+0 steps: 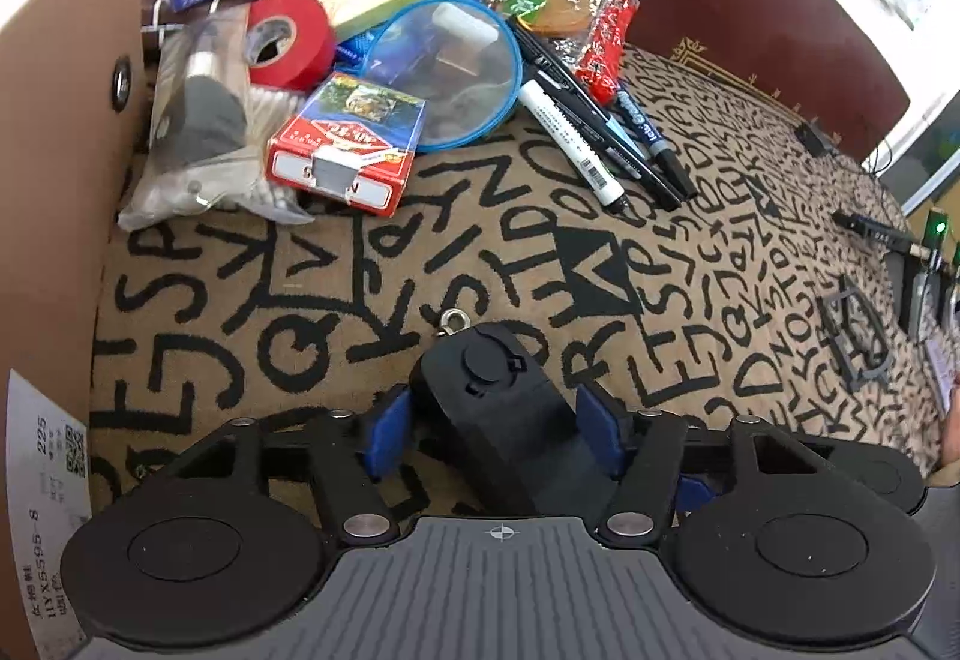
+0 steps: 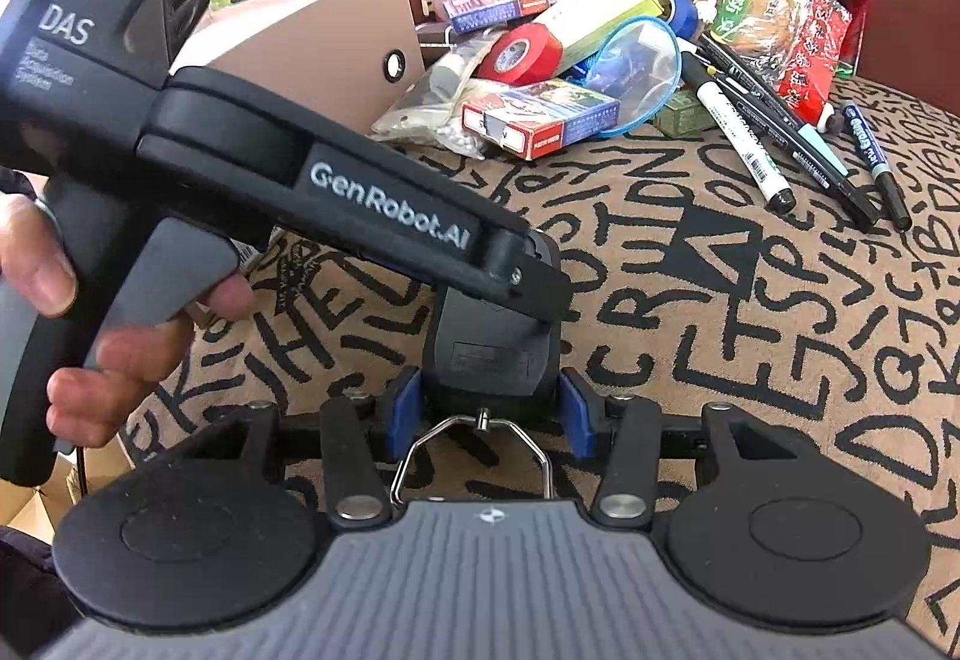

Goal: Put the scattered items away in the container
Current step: 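Hold the scale with both tools and raise it off the cloth, then carry the scale with both tools over the white box, then lower the scale into the box and open both tools, then move both tools back toward the pile of items, then lower the left tool over the red playing-card box, then grasp the red playing-card box with the left tool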

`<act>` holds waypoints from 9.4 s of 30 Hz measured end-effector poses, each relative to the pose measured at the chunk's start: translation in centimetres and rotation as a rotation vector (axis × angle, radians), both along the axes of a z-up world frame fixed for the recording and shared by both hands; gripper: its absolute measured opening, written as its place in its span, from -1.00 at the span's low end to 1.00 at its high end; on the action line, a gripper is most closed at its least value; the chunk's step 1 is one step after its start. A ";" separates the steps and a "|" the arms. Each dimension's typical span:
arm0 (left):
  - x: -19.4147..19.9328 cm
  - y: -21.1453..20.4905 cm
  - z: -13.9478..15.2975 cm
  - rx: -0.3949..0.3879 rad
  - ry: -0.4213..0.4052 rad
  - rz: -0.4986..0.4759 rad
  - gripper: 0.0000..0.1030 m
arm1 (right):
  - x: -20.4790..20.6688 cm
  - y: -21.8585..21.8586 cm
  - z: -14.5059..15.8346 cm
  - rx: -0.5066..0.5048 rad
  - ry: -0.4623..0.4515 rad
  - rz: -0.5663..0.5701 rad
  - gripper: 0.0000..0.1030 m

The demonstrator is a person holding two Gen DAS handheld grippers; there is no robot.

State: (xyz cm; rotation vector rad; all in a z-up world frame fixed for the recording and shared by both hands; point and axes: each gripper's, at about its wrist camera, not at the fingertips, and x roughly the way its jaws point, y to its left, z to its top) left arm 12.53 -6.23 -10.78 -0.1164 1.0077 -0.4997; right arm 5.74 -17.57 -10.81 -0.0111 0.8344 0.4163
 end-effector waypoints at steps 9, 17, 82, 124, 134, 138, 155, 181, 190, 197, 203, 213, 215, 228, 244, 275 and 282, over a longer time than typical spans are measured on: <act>-0.6 0.8 0.7 -0.035 -0.017 0.008 -0.22 | 0.3 0.8 0.3 -0.024 0.016 -0.038 0.06; -1.5 1.4 4.0 -0.069 -0.076 0.029 -0.25 | -0.5 1.0 3.2 -0.032 -0.037 -0.030 0.05; 4.7 29.3 8.1 -0.225 -0.042 0.590 0.89 | 13.3 22.6 9.7 -0.242 -0.167 0.372 0.59; 0.8 2.1 3.3 -0.056 -0.202 0.188 0.81 | 3.1 -0.3 4.5 -0.036 -0.169 -0.257 0.96; 5.9 1.7 1.3 -0.036 -0.181 0.200 0.70 | 7.4 0.7 2.2 -0.018 -0.132 -0.169 0.77; 7.3 2.1 0.3 -0.052 -0.147 0.206 0.70 | 9.0 1.1 1.4 -0.005 -0.117 -0.144 0.63; 10.5 1.2 -1.2 0.006 -0.125 0.221 0.55 | 12.6 1.0 -0.5 0.030 -0.114 -0.022 0.43; 6.4 0.4 -0.4 -0.063 -0.061 0.160 0.46 | 7.8 -0.1 0.8 -0.039 -0.121 -0.020 0.38; 7.7 1.0 0.6 -0.055 -0.095 0.211 0.72 | 9.6 1.0 0.6 -0.034 -0.135 0.033 0.49; 8.7 1.0 0.4 -0.032 -0.094 0.200 0.68 | 11.4 1.9 -0.4 -0.041 -0.124 0.042 0.38; 8.7 1.1 0.4 -0.019 -0.094 0.198 0.59 | 11.0 1.2 -0.1 -0.033 -0.125 0.040 -0.17; 9.0 1.2 0.4 -0.055 -0.081 0.191 0.63 | 10.5 0.7 0.0 -0.008 -0.119 0.021 0.15; 9.6 1.1 0.1 -0.035 -0.095 0.219 0.72 | 10.6 1.0 0.0 -0.031 -0.126 0.021 0.19; 9.9 0.6 0.1 -0.007 -0.122 0.207 0.58 | 12.0 2.4 -0.5 -0.077 -0.164 0.053 0.08; 2.9 1.8 -0.3 -0.114 -0.014 0.154 0.42 | 3.3 1.4 0.0 -0.043 -0.112 0.098 -0.18; 5.4 2.3 0.6 -0.088 -0.039 0.215 -0.58 | 5.8 3.5 0.2 -0.181 -0.199 0.046 -0.27; 2.3 1.6 3.7 -0.107 -0.107 0.195 -0.58 | 3.2 3.0 2.8 -0.181 -0.225 0.026 -0.27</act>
